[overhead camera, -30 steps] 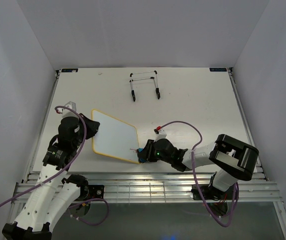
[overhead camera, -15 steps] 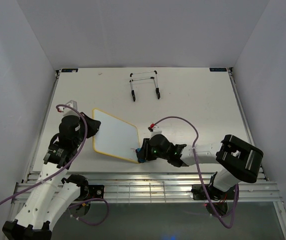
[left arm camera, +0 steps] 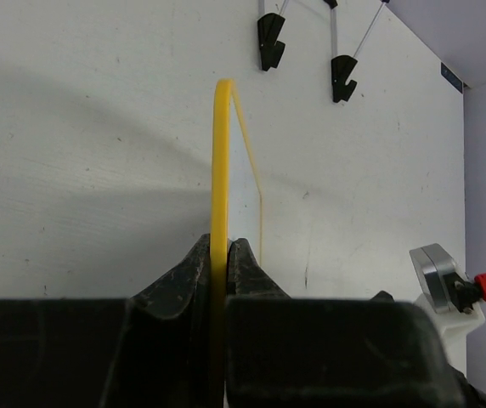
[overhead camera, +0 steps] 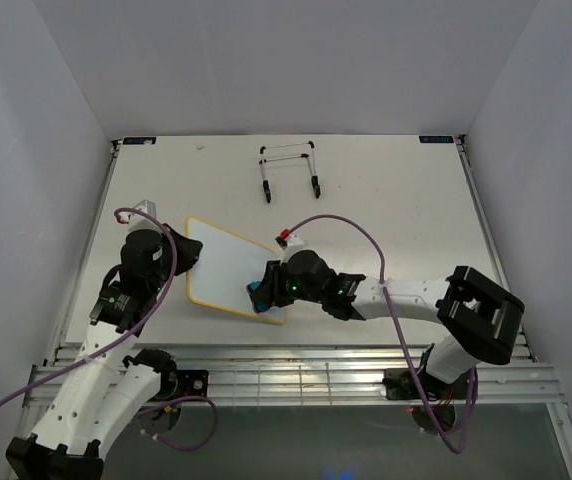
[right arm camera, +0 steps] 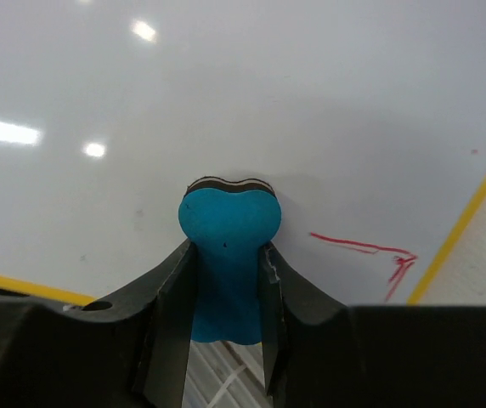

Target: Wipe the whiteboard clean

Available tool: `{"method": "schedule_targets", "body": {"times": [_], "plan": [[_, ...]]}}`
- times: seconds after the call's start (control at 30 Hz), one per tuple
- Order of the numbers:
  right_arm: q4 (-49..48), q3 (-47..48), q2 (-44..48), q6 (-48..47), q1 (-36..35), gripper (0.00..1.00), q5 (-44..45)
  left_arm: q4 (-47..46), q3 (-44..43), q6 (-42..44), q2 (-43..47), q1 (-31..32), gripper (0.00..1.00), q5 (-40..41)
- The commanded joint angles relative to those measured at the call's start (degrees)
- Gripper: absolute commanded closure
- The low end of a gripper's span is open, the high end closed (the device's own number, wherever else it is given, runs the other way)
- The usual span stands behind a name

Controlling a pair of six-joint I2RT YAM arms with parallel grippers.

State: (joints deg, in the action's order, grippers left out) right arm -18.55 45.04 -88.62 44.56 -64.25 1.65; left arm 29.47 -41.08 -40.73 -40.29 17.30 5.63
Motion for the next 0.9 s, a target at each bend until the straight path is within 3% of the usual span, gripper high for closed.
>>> {"method": "schedule_targets", "body": {"times": [0.0, 0.37, 0.53, 0.7, 0.87], "plan": [[7.46, -4.51, -6.03, -1.93, 1.58, 0.92, -0.16, 6.21, 2.06, 4.52, -1.46, 0.63, 1.0, 2.02], [25.39, -0.48, -12.11, -3.95, 2.99, 0.92, 10.03, 5.86, 2.14, 4.61, -1.02, 0.63, 1.0, 1.67], [21.01, 0.92, -8.94, -5.18, 1.59, 0.92, 5.21, 5.86, 2.15, 4.69, -1.45, 0.63, 1.0, 1.4], [24.78, 7.16, -6.22, -4.48, -1.84, 0.92, 5.12, 5.68, 2.23, 4.69, -1.45, 0.63, 1.0, 1.4], [16.37, 4.81, -2.0, -1.32, -4.22, 0.92, 3.28, 5.68, 2.23, 4.61, -1.54, 0.63, 1.0, 1.32]]}}
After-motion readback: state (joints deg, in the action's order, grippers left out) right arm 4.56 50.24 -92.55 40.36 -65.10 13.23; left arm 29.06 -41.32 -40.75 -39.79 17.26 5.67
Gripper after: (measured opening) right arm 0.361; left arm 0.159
